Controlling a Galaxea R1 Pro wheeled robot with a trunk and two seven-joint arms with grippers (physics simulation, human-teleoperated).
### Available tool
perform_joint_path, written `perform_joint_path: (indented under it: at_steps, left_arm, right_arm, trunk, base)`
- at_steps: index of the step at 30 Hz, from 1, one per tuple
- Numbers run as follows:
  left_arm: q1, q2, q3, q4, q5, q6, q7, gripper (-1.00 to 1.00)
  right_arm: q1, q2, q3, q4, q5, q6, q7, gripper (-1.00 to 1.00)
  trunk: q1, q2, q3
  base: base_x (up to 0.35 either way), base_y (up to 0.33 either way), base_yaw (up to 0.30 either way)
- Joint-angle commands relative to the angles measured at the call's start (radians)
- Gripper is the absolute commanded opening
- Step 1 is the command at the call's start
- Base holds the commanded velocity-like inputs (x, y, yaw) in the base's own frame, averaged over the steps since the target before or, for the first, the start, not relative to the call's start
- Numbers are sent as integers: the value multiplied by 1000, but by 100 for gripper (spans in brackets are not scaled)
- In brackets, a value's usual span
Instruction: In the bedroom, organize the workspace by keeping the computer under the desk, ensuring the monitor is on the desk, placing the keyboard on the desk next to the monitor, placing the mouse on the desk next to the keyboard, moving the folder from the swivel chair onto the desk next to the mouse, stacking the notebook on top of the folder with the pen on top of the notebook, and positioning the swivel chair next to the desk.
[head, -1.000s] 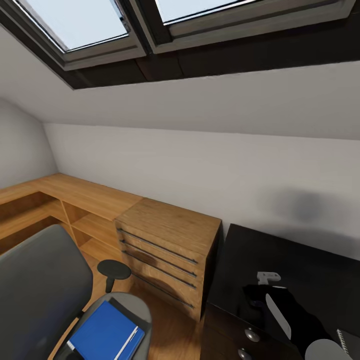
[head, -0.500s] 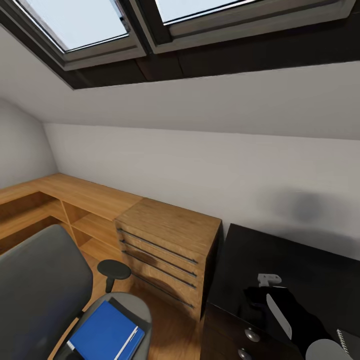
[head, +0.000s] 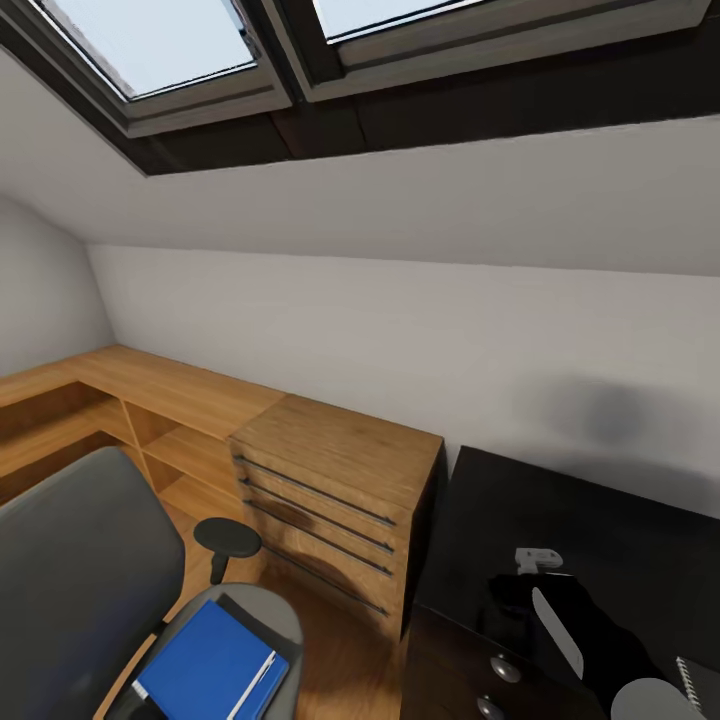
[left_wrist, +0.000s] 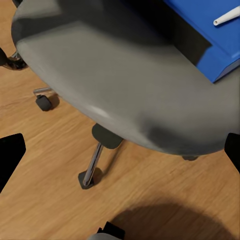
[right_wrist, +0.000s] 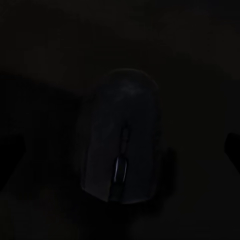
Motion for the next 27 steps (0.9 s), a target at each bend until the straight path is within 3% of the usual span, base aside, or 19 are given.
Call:
perform_joint_path:
  at_steps: [1,27]
  left_arm:
    - [-1,0,-7,1,11,-3,-5,100]
    - [-1,0,-7,1,11,-3,-5,100]
  right_arm:
    - [-1,-1,5,-1,-9,4,-7,100]
    - [-1,-1,5,-1,-11,4,-5,100]
  trunk:
    - [4,-8,-5]
    - [104,-190,-86]
  base:
    - [0,0,0]
    - [0,0,0]
